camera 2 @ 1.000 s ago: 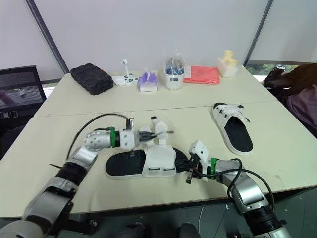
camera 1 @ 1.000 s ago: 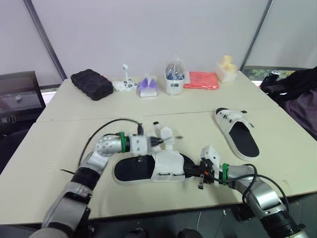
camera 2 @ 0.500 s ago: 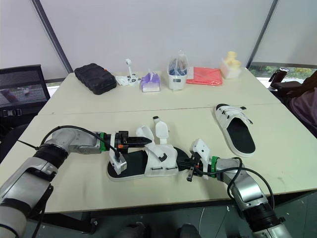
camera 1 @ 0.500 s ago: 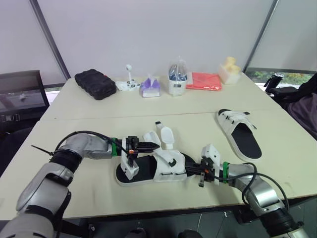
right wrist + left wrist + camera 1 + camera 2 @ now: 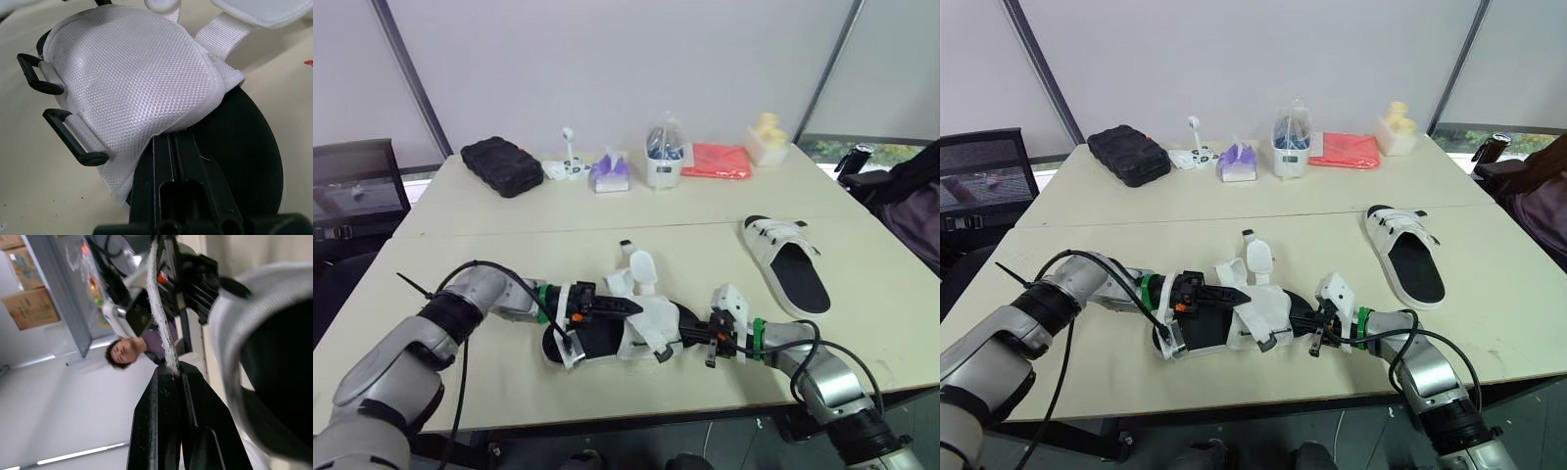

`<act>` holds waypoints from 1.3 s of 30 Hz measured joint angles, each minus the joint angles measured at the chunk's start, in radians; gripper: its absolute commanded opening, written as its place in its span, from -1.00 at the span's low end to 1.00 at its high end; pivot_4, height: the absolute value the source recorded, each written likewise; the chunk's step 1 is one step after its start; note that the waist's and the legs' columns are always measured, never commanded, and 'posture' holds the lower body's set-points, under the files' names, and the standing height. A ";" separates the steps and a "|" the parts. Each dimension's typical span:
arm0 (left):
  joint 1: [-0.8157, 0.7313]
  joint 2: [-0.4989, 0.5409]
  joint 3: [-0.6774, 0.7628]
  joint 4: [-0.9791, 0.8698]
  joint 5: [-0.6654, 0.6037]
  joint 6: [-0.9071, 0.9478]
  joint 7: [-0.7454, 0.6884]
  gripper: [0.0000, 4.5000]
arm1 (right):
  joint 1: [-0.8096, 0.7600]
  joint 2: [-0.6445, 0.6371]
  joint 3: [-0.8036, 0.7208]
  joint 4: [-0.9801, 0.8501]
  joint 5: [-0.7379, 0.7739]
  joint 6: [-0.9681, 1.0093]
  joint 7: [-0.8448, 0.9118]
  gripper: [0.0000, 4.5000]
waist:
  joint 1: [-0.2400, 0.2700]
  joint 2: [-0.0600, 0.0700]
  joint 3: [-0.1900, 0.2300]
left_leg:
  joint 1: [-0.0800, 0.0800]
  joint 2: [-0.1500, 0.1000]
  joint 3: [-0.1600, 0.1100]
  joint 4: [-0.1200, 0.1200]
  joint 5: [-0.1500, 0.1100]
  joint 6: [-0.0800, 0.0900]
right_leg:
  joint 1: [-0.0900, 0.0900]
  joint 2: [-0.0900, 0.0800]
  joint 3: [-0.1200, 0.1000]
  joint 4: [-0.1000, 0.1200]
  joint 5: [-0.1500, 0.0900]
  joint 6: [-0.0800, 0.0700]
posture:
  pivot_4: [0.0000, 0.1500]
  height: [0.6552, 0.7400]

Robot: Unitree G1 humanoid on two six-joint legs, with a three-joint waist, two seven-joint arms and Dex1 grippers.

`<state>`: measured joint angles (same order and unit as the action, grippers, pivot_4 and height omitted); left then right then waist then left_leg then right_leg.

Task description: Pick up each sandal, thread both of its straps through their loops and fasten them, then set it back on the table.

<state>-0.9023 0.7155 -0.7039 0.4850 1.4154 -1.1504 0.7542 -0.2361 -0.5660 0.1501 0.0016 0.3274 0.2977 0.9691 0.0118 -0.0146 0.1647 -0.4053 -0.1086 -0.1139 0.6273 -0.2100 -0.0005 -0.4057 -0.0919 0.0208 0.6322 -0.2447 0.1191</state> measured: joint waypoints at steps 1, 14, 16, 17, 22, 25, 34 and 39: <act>0.001 0.000 -0.001 -0.001 -0.007 0.000 -0.005 -0.74 | 0.000 0.000 0.000 0.000 0.000 0.000 0.000 -1.00 | 0.000 0.000 0.000 | 0.000 0.000 0.000 0.000 0.000 0.000 | 0.000 0.000 0.000 0.000 0.000 0.000 | 1.00 1.00; 0.049 0.045 0.026 -0.057 -0.134 0.011 -0.076 0.99 | -0.027 0.003 0.007 0.042 0.000 -0.018 0.004 -1.00 | 0.000 0.000 -0.001 | 0.001 0.000 0.000 0.001 0.000 0.000 | 0.002 0.000 0.000 0.000 0.000 0.000 | 1.00 1.00; 0.084 0.068 0.054 -0.066 -0.195 0.009 -0.118 0.99 | -0.033 0.007 0.012 0.049 0.000 -0.022 0.007 -1.00 | -0.005 0.000 -0.001 | 0.002 0.000 0.000 0.000 0.000 0.000 | 0.001 0.000 0.000 0.000 0.000 0.000 | 1.00 1.00; 0.103 0.081 0.067 -0.067 -0.235 0.007 -0.145 0.99 | -0.038 0.007 0.015 0.053 0.000 -0.022 0.010 -1.00 | -0.005 0.000 -0.001 | 0.002 0.000 0.000 0.000 0.000 0.000 | 0.001 0.000 0.000 0.000 0.000 0.000 | 1.00 1.00; 0.226 0.140 0.139 -0.077 -0.678 0.044 -0.449 0.99 | -0.048 0.006 0.014 0.077 -0.001 -0.032 0.020 -1.00 | -0.006 0.000 -0.001 | 0.002 0.001 0.000 0.001 0.000 0.000 | 0.001 -0.001 0.000 0.001 0.000 0.000 | 1.00 1.00; 0.288 0.143 0.158 -0.133 -0.944 0.145 -0.648 0.99 | -0.050 0.006 0.015 0.084 -0.001 -0.040 0.021 -1.00 | -0.006 0.000 -0.001 | 0.003 0.001 0.000 0.001 0.000 0.000 | 0.001 -0.002 0.000 0.001 0.000 -0.001 | 1.00 1.00; 0.496 -0.016 0.485 -0.548 -2.006 1.253 -0.961 0.99 | -0.063 0.017 0.025 0.101 -0.002 -0.047 0.027 -1.00 | -0.021 0.001 -0.002 | 0.003 0.001 -0.003 0.001 -0.001 0.001 | 0.002 -0.002 -0.001 0.000 0.000 -0.001 | 1.00 1.00; 0.508 -0.166 0.673 -0.665 -2.331 1.567 -0.854 0.99 | -0.077 0.028 0.029 0.117 -0.002 -0.047 0.036 -1.00 | -0.024 0.001 -0.003 | 0.004 0.001 -0.002 0.000 -0.001 0.001 | 0.004 -0.002 0.000 0.000 0.000 -0.001 | 1.00 1.00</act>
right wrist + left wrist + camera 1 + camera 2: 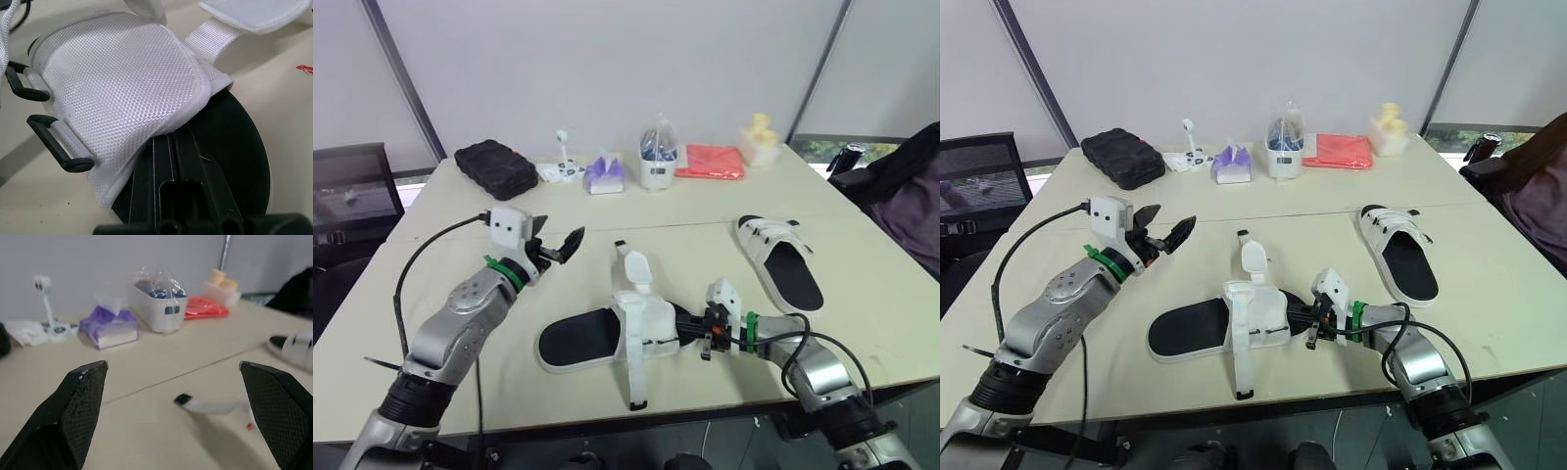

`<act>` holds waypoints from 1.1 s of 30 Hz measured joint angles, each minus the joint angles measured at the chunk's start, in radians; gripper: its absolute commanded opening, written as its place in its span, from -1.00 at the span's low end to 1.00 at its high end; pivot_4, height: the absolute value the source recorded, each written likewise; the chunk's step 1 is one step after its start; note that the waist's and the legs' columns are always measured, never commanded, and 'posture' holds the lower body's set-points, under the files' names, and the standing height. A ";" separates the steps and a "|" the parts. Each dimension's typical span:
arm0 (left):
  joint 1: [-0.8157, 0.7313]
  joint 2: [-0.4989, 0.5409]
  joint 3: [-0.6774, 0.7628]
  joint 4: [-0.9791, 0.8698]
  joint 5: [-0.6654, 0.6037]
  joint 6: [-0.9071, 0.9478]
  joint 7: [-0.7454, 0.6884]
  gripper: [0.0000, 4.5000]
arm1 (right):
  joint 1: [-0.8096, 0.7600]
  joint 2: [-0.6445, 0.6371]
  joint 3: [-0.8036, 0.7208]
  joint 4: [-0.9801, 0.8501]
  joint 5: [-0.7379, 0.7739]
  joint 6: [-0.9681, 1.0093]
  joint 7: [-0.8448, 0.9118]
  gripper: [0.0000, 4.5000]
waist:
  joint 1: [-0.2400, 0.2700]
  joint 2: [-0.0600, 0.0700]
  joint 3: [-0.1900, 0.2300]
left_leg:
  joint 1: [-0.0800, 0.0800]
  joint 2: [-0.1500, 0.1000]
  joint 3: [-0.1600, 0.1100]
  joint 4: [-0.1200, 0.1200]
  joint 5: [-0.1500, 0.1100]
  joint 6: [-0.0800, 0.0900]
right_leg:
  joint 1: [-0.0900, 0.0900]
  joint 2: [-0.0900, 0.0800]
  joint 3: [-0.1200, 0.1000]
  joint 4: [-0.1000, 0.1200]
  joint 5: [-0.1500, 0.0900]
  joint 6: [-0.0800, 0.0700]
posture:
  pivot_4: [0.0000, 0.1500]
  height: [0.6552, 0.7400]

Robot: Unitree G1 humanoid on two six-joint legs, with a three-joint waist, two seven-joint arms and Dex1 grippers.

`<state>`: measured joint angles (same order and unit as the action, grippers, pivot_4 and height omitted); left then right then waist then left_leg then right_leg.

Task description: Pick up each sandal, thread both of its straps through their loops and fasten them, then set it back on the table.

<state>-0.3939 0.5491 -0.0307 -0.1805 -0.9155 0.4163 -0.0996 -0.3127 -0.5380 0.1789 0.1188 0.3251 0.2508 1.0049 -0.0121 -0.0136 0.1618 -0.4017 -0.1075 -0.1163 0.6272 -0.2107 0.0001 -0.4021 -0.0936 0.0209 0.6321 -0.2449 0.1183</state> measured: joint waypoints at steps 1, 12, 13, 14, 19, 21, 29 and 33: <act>0.025 -0.021 0.040 -0.039 -0.102 0.060 0.012 0.99 | -0.007 0.002 0.003 0.005 0.000 0.000 0.004 -1.00 | -0.002 0.000 0.000 | 0.000 0.000 0.000 0.000 0.000 0.000 | 0.000 0.000 0.000 0.000 0.000 0.000 | 1.00 1.00; 0.431 0.222 0.125 -0.361 -0.375 0.379 -0.326 0.99 | -0.019 -0.008 0.000 0.042 -0.008 0.000 0.033 -1.00 | 0.004 -0.001 -0.002 | 0.011 0.001 0.002 -0.004 -0.004 -0.002 | 0.014 -0.002 0.003 -0.006 -0.010 -0.013 | 1.00 1.00; 0.437 0.235 0.121 -0.374 -0.365 0.390 -0.352 0.99 | -0.020 -0.008 0.001 0.041 -0.008 0.000 0.035 -1.00 | 0.002 -0.001 -0.002 | 0.011 0.001 0.002 -0.004 -0.004 -0.002 | 0.013 -0.003 0.003 -0.006 -0.010 -0.013 | 1.00 1.00; 0.440 0.245 0.115 -0.384 -0.352 0.401 -0.379 0.99 | -0.020 -0.008 0.002 0.041 -0.008 0.000 0.040 -1.00 | 0.001 0.000 -0.002 | 0.011 0.001 0.002 -0.006 -0.004 -0.002 | 0.013 -0.003 0.003 -0.006 -0.010 -0.013 | 1.00 1.00; 0.422 0.254 0.019 -0.396 -0.244 0.421 -0.449 0.99 | -0.027 -0.006 0.010 0.040 -0.008 0.000 0.049 -1.00 | 0.001 0.000 -0.003 | 0.011 0.001 0.002 -0.012 -0.004 -0.002 | 0.011 -0.003 0.003 -0.009 -0.010 -0.014 | 1.00 1.00; 0.406 0.241 -0.001 -0.396 -0.225 0.431 -0.469 0.99 | -0.027 -0.006 0.011 0.036 -0.008 0.004 0.053 -1.00 | 0.002 0.001 -0.003 | 0.011 0.001 0.002 -0.013 -0.004 -0.002 | 0.010 -0.003 0.003 -0.010 -0.010 -0.014 | 1.00 1.00; 0.377 0.207 -0.037 -0.396 -0.207 0.479 -0.501 0.99 | -0.017 -0.008 0.010 0.014 -0.008 0.027 0.053 -1.00 | 0.001 0.001 -0.003 | 0.010 0.002 0.002 -0.015 -0.004 -0.002 | 0.010 -0.003 0.003 -0.014 -0.010 -0.013 | 1.00 1.00; 0.354 0.202 -0.046 -0.396 -0.206 0.509 -0.521 0.99 | -0.016 -0.011 0.009 0.009 -0.008 0.034 0.052 -1.00 | 0.002 0.001 -0.003 | 0.010 0.002 0.002 -0.015 -0.004 -0.002 | 0.010 -0.003 0.003 -0.015 -0.010 -0.013 | 1.00 1.00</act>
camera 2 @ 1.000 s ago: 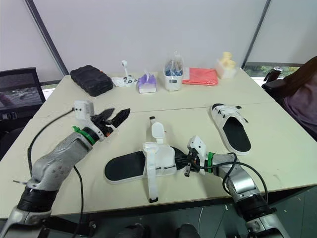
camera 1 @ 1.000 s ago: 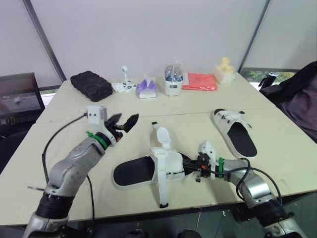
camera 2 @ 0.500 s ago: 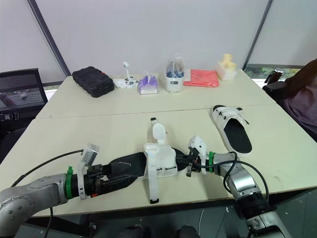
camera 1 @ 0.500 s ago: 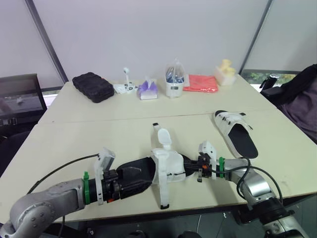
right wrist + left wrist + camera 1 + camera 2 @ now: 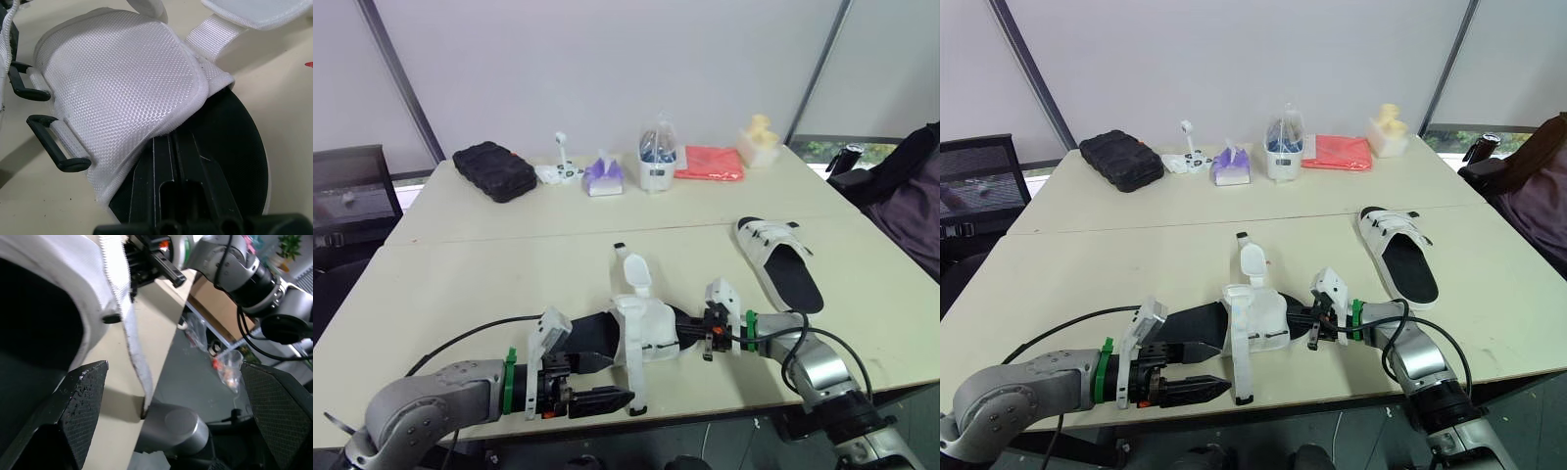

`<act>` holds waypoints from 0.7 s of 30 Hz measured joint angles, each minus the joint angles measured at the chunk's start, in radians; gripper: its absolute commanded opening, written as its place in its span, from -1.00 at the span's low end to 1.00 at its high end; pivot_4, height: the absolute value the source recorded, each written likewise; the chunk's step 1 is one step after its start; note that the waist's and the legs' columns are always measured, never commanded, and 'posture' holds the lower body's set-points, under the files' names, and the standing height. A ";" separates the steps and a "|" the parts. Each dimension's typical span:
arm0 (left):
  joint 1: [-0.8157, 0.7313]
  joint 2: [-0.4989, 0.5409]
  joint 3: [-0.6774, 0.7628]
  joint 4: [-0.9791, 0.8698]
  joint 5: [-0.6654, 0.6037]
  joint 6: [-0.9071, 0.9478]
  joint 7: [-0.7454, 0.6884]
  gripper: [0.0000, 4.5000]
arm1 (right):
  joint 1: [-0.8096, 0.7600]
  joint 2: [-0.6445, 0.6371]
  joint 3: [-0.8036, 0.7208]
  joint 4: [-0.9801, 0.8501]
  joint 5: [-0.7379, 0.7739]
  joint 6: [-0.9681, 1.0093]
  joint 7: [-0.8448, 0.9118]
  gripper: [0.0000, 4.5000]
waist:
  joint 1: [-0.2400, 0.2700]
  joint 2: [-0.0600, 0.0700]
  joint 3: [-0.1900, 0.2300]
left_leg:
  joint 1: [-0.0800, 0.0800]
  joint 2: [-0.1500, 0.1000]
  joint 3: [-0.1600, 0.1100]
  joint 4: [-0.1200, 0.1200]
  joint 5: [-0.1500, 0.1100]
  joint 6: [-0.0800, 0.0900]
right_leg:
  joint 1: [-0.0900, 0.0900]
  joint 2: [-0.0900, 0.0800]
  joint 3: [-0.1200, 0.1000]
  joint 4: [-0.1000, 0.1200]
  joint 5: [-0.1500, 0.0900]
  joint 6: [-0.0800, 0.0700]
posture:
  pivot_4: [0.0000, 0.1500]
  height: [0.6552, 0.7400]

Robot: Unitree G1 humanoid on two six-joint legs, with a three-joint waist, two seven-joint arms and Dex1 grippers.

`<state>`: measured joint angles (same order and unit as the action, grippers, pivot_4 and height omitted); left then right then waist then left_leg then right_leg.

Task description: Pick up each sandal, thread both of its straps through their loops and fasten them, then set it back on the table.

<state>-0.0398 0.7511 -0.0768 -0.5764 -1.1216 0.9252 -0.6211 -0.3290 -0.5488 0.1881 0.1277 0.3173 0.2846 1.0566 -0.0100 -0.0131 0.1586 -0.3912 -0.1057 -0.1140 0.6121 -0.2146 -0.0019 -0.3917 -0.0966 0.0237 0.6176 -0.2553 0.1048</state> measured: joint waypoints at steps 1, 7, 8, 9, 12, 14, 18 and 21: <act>-0.005 -0.003 -0.007 0.000 0.000 0.007 -0.005 0.99 | 0.002 0.000 -0.001 -0.004 0.000 0.003 -0.002 -1.00 | 0.000 0.000 0.000 | 0.000 0.000 0.000 0.000 0.000 0.000 | 0.000 0.000 0.000 0.000 0.000 0.000 | 1.00 1.00; -0.046 -0.067 -0.037 0.025 0.011 0.030 0.002 0.99 | 0.013 -0.001 -0.003 -0.027 0.000 0.016 -0.017 -1.00 | 0.000 0.000 0.000 | -0.001 0.000 0.000 -0.001 0.000 0.000 | 0.000 0.000 0.000 -0.002 0.000 0.000 | 1.00 1.00; -0.070 -0.092 -0.049 0.045 0.019 0.036 0.013 0.99 | 0.021 -0.002 -0.008 -0.034 0.000 0.016 -0.020 -1.00 | 0.001 0.000 0.000 | -0.001 0.000 0.000 -0.001 0.000 0.000 | 0.000 0.000 0.000 -0.002 0.000 0.000 | 1.00 1.00; -0.086 -0.112 -0.058 0.060 0.025 0.043 0.020 0.99 | 0.022 -0.002 -0.008 -0.038 0.000 0.017 -0.023 -1.00 | 0.001 0.000 0.000 | -0.001 0.000 0.000 -0.001 0.000 0.000 | 0.000 0.000 0.000 -0.002 0.000 0.000 | 1.00 1.00; -0.112 -0.144 -0.091 0.097 0.060 0.053 0.031 0.99 | 0.029 -0.002 -0.008 -0.053 0.000 0.025 -0.031 -1.00 | 0.001 0.000 0.000 | -0.001 0.000 0.000 -0.001 0.000 0.001 | -0.001 0.000 -0.001 -0.003 0.000 0.000 | 1.00 1.00; -0.119 -0.157 -0.107 0.109 0.089 0.054 0.031 0.99 | 0.031 -0.002 -0.009 -0.060 0.000 0.032 -0.032 -1.00 | 0.001 0.000 0.000 | -0.002 0.000 0.000 -0.001 -0.001 0.001 | -0.001 0.000 -0.001 -0.003 0.000 0.001 | 1.00 1.00; -0.121 -0.178 -0.132 0.127 0.129 0.051 0.013 0.99 | 0.032 -0.002 -0.009 -0.064 -0.001 0.036 -0.038 -1.00 | 0.001 0.000 0.000 | -0.002 0.000 0.000 -0.001 -0.001 0.000 | -0.001 0.000 -0.001 -0.003 0.000 0.001 | 1.00 1.00; -0.114 -0.185 -0.144 0.135 0.162 0.045 -0.010 0.76 | 0.033 -0.002 -0.009 -0.065 -0.001 0.036 -0.040 -1.00 | 0.001 0.000 0.000 | -0.002 0.000 0.000 -0.001 -0.001 0.000 | -0.001 0.000 -0.001 -0.003 0.000 0.001 | 1.00 1.00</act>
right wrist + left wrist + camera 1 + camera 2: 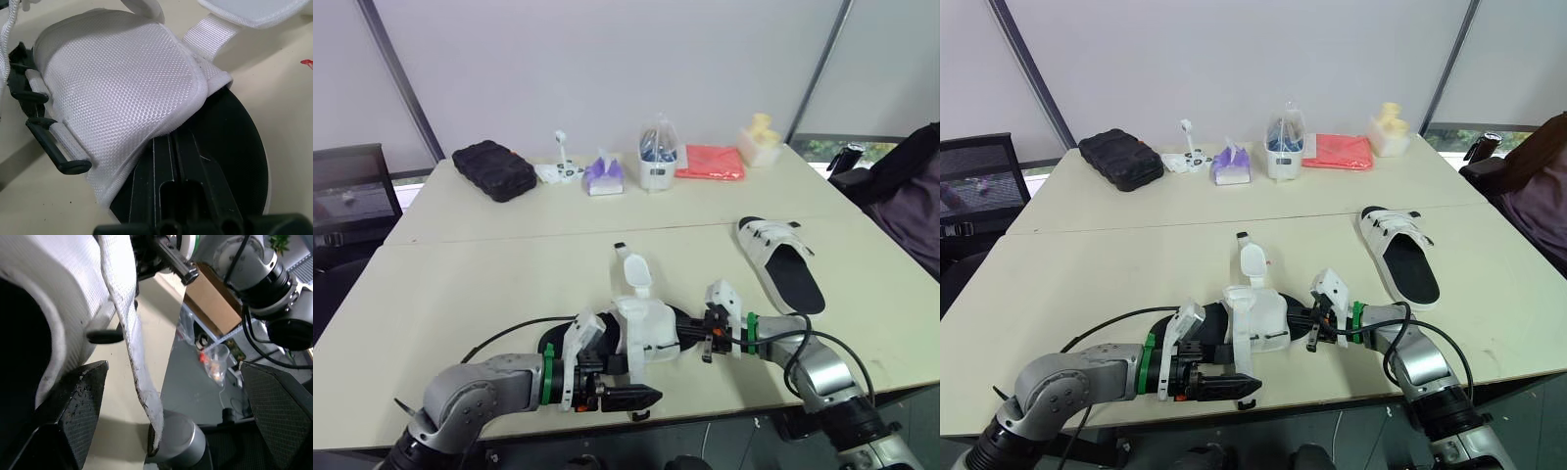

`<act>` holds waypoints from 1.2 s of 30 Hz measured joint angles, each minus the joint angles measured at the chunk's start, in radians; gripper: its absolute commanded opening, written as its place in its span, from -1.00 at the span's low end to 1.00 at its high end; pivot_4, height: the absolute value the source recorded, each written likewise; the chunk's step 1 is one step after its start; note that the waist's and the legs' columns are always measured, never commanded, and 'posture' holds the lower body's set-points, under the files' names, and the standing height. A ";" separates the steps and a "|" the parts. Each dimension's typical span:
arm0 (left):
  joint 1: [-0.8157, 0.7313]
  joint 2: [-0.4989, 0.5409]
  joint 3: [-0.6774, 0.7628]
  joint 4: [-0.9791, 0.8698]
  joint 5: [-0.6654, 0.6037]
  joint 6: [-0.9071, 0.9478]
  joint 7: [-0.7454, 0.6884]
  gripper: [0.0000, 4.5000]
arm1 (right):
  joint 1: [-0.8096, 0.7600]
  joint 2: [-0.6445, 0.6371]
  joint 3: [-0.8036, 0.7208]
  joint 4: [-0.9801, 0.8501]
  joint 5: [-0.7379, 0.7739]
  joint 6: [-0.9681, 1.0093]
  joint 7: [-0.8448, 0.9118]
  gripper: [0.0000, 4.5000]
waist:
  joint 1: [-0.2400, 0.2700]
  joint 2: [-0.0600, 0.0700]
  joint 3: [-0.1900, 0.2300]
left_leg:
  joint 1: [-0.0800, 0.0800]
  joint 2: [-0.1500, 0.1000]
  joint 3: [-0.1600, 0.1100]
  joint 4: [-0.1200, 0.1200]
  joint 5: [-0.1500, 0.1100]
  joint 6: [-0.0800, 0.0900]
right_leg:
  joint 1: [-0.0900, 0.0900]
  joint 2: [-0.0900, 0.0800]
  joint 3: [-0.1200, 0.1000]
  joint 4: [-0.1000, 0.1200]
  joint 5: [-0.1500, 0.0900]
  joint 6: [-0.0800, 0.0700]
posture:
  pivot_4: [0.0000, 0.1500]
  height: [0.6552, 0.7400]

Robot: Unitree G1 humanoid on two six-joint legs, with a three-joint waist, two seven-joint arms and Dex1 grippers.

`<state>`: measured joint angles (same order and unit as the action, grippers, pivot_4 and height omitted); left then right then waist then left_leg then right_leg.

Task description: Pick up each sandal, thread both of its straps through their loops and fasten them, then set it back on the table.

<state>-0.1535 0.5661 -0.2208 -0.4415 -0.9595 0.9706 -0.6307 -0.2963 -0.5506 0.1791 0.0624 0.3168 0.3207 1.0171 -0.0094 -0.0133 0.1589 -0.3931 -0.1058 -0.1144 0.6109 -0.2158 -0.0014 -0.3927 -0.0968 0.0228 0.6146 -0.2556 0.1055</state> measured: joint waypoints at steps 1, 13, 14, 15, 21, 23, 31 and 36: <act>0.004 0.000 0.000 0.001 0.010 -0.002 -0.004 0.69 | 0.001 0.000 0.000 0.000 0.000 0.000 0.000 -1.00 | 0.000 0.000 0.000 | 0.000 0.000 0.000 0.000 0.000 0.000 | 0.000 0.000 0.000 0.000 0.000 0.000 | 1.00 1.00; 0.030 -0.039 -0.002 0.050 0.122 -0.047 -0.057 -0.97 | -0.001 0.001 0.001 0.001 0.000 -0.001 -0.001 -1.00 | -0.001 0.000 0.000 | -0.001 0.000 0.000 -0.001 0.000 0.000 | -0.001 0.000 0.000 -0.001 0.000 0.000 | 1.00 1.00; 0.027 -0.045 -0.002 0.057 0.125 -0.047 -0.061 -0.97 | -0.002 0.002 0.001 0.002 0.000 -0.001 -0.001 -1.00 | -0.001 0.000 0.000 | -0.001 0.000 0.000 0.000 0.000 0.000 | 0.000 0.000 0.000 -0.001 0.000 0.000 | 1.00 1.00; 0.022 -0.054 -0.001 0.066 0.125 -0.047 -0.066 -0.97 | -0.003 0.002 0.001 0.003 0.000 -0.001 -0.001 -1.00 | -0.001 0.000 0.000 | -0.001 0.000 0.000 0.000 0.000 0.000 | 0.000 0.000 0.000 -0.001 0.000 0.000 | 1.00 1.00; -0.039 -0.045 0.123 0.068 -0.028 0.017 -0.120 -0.97 | -0.007 0.012 0.002 0.011 0.000 -0.003 -0.001 -1.00 | -0.004 -0.001 0.000 | -0.002 0.001 0.000 0.000 0.000 0.000 | -0.002 0.000 -0.001 -0.001 0.000 0.000 | 1.00 1.00; -0.092 -0.044 0.182 0.076 -0.082 0.036 -0.120 -0.97 | -0.008 0.013 0.002 0.014 0.000 -0.004 -0.001 -1.00 | -0.004 0.000 0.000 | -0.002 0.001 0.000 0.000 0.000 0.000 | -0.002 0.000 -0.001 -0.001 0.000 0.000 | 1.00 1.00; -0.292 -0.116 0.238 0.275 -0.126 0.072 -0.090 -0.97 | -0.031 0.033 0.010 0.049 -0.004 -0.023 0.001 -1.00 | -0.008 -0.001 0.001 | 0.000 0.002 0.001 0.000 0.000 0.000 | -0.002 0.000 -0.003 0.001 0.001 0.000 | 1.00 1.00; -0.296 -0.104 0.182 0.351 -0.038 0.063 -0.163 -0.97 | -0.048 0.053 0.009 0.073 -0.021 -0.036 -0.006 -1.00 | -0.008 -0.001 0.001 | 0.000 0.002 0.001 0.000 0.000 0.000 | -0.002 0.000 -0.003 0.001 0.001 0.000 | 1.00 1.00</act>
<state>-0.4491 0.4618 -0.0384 -0.0903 -0.9975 1.0337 -0.7940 -0.3440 -0.4978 0.1882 0.1350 0.2962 0.2848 1.0108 -0.0170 -0.0147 0.1597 -0.3927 -0.1042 -0.1137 0.6108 -0.2162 -0.0017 -0.3944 -0.0964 0.0201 0.6153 -0.2549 0.1055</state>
